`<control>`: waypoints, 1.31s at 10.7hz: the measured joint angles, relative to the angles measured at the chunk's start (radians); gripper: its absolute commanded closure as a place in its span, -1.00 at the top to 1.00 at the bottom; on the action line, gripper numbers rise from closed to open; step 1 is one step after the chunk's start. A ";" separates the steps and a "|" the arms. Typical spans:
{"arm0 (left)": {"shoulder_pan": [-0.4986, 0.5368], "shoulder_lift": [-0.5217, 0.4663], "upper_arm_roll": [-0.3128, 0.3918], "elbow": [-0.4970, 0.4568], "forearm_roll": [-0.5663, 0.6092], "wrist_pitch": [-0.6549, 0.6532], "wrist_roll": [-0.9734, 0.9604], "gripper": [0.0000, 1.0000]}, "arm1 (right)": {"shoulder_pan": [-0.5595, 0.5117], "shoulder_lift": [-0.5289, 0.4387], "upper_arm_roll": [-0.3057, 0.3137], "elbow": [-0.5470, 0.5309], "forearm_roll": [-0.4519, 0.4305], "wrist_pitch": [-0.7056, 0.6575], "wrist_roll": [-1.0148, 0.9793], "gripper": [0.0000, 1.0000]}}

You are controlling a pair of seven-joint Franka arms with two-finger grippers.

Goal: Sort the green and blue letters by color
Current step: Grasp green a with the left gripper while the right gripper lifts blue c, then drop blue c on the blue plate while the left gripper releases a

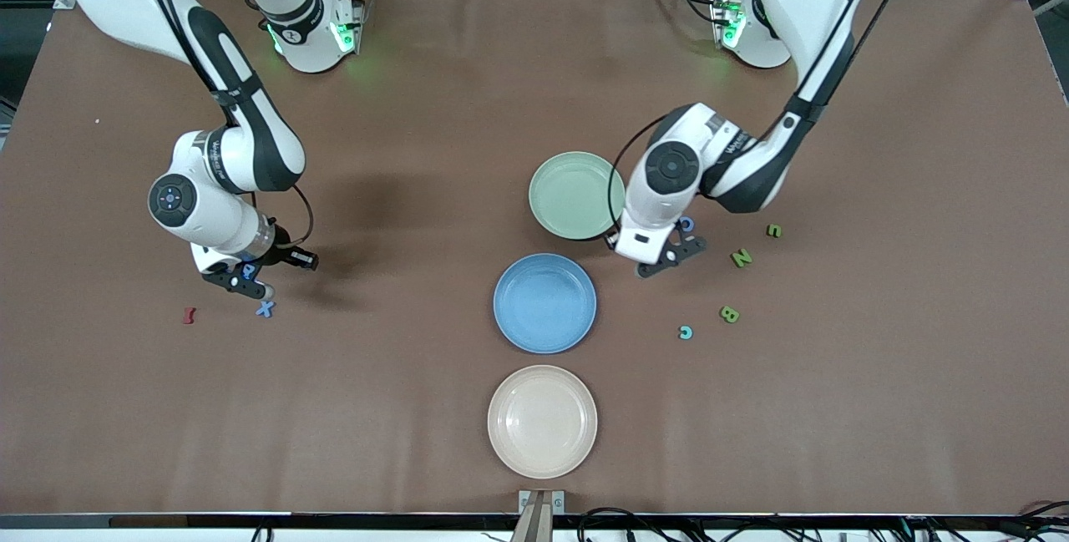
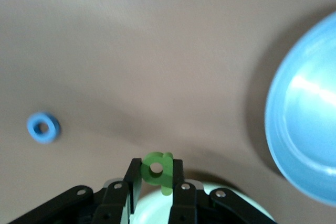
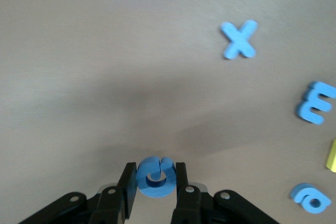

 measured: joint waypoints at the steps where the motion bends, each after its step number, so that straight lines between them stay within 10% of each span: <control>1: -0.006 0.000 -0.027 0.003 0.000 -0.021 -0.028 -1.00 | 0.028 -0.002 0.001 0.036 0.000 -0.019 0.000 -1.00; 2: -0.020 0.001 -0.046 0.005 0.000 -0.045 -0.057 -1.00 | 0.059 -0.002 0.002 0.065 0.001 -0.023 0.000 -1.00; 3: -0.050 0.004 -0.055 0.005 0.000 -0.062 -0.087 -0.27 | 0.097 -0.001 0.003 0.091 0.001 -0.025 0.000 -1.00; 4: -0.084 0.013 -0.057 0.005 0.000 -0.069 -0.107 0.99 | 0.133 0.001 0.004 0.115 0.002 -0.025 0.001 -1.00; 9: -0.112 0.072 -0.047 0.016 0.000 -0.105 -0.121 1.00 | 0.311 0.091 0.008 0.277 0.012 -0.026 0.016 -1.00; 14: 0.077 0.066 -0.006 0.122 0.027 -0.119 -0.068 1.00 | 0.451 0.285 0.008 0.534 0.014 -0.001 0.097 -0.92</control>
